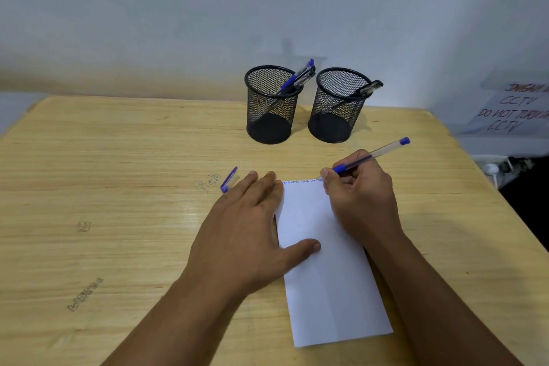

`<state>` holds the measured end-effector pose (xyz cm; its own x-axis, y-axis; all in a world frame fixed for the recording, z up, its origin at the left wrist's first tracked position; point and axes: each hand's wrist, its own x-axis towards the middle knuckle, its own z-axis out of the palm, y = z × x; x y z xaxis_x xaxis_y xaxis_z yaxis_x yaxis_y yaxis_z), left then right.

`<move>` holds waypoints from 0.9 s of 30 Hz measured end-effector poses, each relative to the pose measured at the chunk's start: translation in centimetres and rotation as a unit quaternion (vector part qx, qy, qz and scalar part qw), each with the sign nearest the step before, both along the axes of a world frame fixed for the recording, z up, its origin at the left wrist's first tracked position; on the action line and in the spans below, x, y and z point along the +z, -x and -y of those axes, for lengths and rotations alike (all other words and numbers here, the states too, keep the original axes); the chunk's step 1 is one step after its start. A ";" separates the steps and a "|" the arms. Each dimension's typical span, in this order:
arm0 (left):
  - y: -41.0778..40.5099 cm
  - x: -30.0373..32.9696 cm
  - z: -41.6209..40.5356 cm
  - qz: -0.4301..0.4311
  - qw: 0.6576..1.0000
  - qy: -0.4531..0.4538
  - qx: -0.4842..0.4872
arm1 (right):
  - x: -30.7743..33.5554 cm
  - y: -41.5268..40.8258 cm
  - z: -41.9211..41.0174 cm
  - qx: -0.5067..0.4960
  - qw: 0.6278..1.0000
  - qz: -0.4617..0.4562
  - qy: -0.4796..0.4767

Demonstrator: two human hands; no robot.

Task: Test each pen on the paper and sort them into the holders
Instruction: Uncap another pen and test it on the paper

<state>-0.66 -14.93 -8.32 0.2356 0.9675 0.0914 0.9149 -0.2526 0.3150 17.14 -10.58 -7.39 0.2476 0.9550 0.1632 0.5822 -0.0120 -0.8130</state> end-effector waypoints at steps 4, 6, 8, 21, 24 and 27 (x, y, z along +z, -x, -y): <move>0.0 0.0 0.0 0.001 1.000 0.001 0.002 | 0.3 -0.1 0.0 0.013 1.000 0.019 0.014; -0.1 0.1 0.1 0.005 1.000 0.002 0.002 | 0.4 -0.2 0.1 0.007 1.000 0.004 0.017; -0.1 0.2 0.1 0.006 1.000 0.006 0.002 | 0.4 -0.2 0.1 -0.004 1.000 -0.012 0.016; 0.0 0.1 0.0 0.005 1.000 0.002 -0.002 | 0.5 0.0 0.0 -0.004 1.000 0.003 0.019; 0.0 0.2 0.0 0.003 1.000 0.003 -0.001 | 0.5 0.1 0.1 -0.004 1.000 0.003 0.017; 0.0 0.3 0.1 0.003 1.000 0.003 0.000 | 0.5 0.1 0.2 0.006 1.000 0.016 0.008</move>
<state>-0.62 -14.98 -8.06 0.2361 0.9679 0.0862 0.9130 -0.2513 0.3214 17.01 -10.80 -6.90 0.2311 0.9605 0.1547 0.6073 -0.0182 -0.7943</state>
